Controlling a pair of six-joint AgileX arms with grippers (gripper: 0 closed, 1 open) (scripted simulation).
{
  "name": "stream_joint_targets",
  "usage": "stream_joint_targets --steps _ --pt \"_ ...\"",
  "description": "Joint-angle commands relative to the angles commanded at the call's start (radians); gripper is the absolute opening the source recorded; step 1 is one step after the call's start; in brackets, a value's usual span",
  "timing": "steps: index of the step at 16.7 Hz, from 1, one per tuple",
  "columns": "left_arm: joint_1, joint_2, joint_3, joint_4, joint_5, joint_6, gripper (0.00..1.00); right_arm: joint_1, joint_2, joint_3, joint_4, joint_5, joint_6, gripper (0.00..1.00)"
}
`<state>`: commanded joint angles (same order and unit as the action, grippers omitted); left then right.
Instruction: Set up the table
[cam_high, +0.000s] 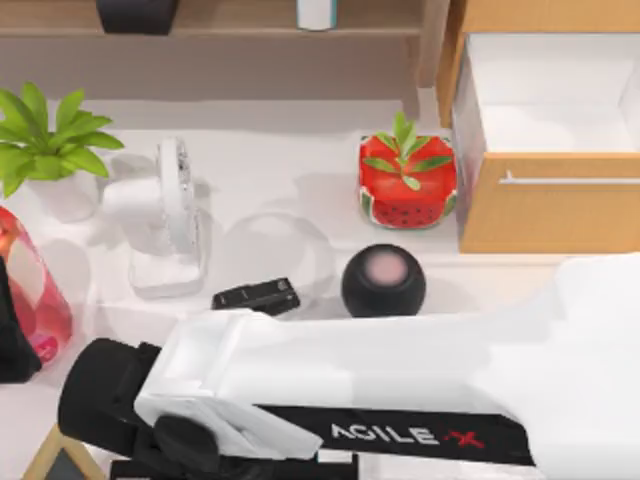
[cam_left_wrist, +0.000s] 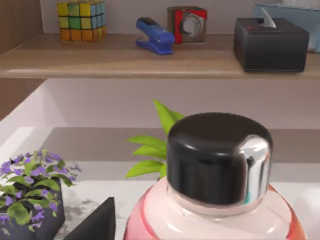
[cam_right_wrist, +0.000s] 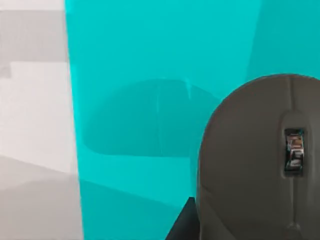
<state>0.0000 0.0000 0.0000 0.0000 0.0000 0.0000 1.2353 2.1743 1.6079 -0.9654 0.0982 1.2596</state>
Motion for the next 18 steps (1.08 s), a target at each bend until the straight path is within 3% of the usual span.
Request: stream_joint_targets --steps 10,18 --pt "0.0 0.0 0.0 0.0 0.0 0.0 1.0 0.0 0.0 0.0 0.0 0.0 0.0 0.98" --pt "0.0 0.0 0.0 0.0 0.0 0.0 1.0 0.0 0.0 0.0 0.0 0.0 0.0 1.0"
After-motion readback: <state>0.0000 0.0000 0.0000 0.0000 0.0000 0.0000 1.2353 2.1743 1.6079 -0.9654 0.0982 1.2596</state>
